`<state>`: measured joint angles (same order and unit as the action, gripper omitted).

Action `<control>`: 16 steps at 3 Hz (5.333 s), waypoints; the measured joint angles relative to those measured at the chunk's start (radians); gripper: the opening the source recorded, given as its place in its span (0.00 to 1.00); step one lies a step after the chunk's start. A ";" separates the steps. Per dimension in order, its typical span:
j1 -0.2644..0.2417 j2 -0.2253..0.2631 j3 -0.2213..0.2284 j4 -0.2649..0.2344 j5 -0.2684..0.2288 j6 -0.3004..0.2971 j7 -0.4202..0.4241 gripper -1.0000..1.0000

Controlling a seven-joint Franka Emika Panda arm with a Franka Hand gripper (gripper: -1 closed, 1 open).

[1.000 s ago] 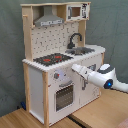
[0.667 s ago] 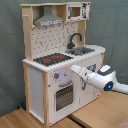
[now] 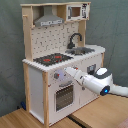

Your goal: Play with the kitchen

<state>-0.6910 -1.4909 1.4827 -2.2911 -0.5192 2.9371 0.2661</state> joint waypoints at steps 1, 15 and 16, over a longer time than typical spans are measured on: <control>-0.041 -0.001 0.023 0.079 -0.007 -0.028 -0.061 1.00; -0.251 0.043 0.074 0.263 0.010 0.064 -0.119 0.00; -0.252 0.054 0.074 0.256 0.010 0.085 -0.022 0.00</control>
<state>-0.9426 -1.4370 1.5567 -2.0347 -0.5091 3.0220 0.2442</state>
